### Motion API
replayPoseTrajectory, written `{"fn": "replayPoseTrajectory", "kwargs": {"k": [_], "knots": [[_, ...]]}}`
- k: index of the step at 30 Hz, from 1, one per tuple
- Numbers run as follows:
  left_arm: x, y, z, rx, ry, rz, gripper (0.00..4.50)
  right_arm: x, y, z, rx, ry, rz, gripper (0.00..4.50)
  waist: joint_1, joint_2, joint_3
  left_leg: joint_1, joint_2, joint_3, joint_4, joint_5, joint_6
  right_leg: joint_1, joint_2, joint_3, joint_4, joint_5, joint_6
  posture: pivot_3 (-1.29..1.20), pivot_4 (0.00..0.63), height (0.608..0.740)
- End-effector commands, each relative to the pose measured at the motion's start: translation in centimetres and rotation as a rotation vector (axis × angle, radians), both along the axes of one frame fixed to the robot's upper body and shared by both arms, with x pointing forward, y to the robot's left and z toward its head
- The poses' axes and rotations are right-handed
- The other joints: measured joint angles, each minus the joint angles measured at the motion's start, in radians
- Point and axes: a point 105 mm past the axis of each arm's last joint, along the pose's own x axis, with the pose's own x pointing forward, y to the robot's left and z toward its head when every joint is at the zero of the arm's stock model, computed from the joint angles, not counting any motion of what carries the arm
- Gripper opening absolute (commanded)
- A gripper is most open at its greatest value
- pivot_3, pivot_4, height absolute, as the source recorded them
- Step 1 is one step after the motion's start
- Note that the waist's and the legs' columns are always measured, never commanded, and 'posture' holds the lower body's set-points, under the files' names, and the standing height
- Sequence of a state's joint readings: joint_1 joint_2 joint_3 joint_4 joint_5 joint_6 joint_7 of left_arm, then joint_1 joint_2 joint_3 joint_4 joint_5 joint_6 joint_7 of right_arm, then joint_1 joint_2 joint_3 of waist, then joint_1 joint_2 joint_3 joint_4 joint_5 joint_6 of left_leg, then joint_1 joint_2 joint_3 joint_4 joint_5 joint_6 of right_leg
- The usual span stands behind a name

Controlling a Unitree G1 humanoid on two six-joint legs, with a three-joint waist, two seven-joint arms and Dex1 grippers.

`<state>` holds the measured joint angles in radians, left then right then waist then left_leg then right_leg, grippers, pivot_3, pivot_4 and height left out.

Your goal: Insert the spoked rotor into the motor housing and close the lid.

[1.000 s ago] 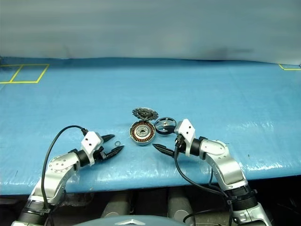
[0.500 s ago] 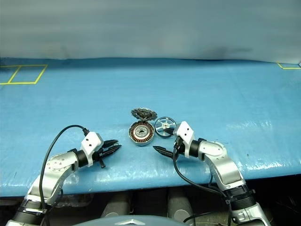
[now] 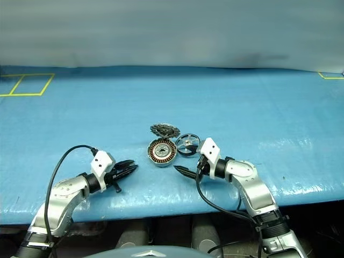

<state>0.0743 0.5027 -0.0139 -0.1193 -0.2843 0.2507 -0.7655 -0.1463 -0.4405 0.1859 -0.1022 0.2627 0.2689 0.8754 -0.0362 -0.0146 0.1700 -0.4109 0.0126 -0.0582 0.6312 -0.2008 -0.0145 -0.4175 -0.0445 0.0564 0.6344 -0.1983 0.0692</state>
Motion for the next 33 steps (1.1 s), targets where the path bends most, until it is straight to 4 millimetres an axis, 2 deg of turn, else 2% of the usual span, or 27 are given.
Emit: {"fn": "replayPoseTrajectory", "kwargs": {"k": [1, 5, 9, 13, 19, 25, 33], "knots": [[0.8, -0.7, 3.7, -0.120, -0.116, -0.020, 0.69, -0.2, -0.1, 0.9, 0.026, -0.006, 0.014, 4.50, 0.001, 0.000, 0.000, 0.000, 0.000, 0.000, 0.000, 0.000, 0.000, 0.000, 0.000, 0.000, -0.001, 0.000, 0.000, 0.00, 0.150, 0.740], [1.5, -1.4, 5.8, -0.202, -0.167, -0.048, 0.69, -0.2, -0.2, 0.7, 0.007, -0.004, 0.012, 4.50, 0.003, 0.000, 0.000, -0.001, 0.000, -0.001, -0.001, 0.000, 0.000, 0.000, 0.000, -0.001, -0.003, 0.000, 0.000, 0.00, 0.150, 0.740], [1.8, -2.6, 6.5, -0.187, -0.174, -0.138, 0.69, -0.2, -0.2, 0.8, 0.016, -0.009, -0.001, 4.50, 0.002, 0.000, 0.000, -0.001, 0.000, -0.001, -0.001, 0.000, 0.000, 0.001, 0.000, -0.001, -0.004, 0.000, 0.001, 0.00, 0.150, 0.740], [1.7, -4.5, 5.7, -0.159, -0.113, -0.251, 0.69, -0.7, -0.1, 0.9, 0.035, 0.016, -0.001, 4.50, 0.002, 0.000, 0.000, -0.001, 0.000, -0.001, -0.001, 0.000, 0.000, 0.001, 0.001, -0.001, -0.004, 0.001, 0.001, 0.00, 0.150, 0.740], [2.7, -5.2, 4.4, -0.091, -0.099, -0.275, 0.69, -1.2, -0.4, 0.9, 0.031, 0.021, -0.002, 4.50, 0.000, 0.000, 0.000, -0.001, 0.000, -0.001, -0.001, 0.000, 0.000, 0.002, 0.001, -0.001, -0.005, 0.001, 0.001, 0.00, 0.150, 0.740], [3.8, -6.4, 4.4, -0.085, -0.119, -0.299, 0.69, -1.5, -0.4, 0.9, 0.032, 0.037, 0.006, 4.50, 0.002, -0.001, 0.000, -0.001, -0.001, -0.001, -0.001, 0.000, 0.000, 0.002, 0.001, -0.001, -0.005, 0.001, 0.001, 0.00, 0.150, 0.740], [4.2, -7.5, 4.0, -0.051, -0.110, -0.364, 0.69, -2.0, -0.1, 1.0, 0.043, 0.040, 0.037, 4.50, 0.001, -0.001, 0.000, -0.001, -0.001, -0.001, -0.001, 0.000, 0.000, 0.002, 0.001, 0.000, -0.005, 0.001, 0.002, 0.00, 0.150, 0.740]]}}
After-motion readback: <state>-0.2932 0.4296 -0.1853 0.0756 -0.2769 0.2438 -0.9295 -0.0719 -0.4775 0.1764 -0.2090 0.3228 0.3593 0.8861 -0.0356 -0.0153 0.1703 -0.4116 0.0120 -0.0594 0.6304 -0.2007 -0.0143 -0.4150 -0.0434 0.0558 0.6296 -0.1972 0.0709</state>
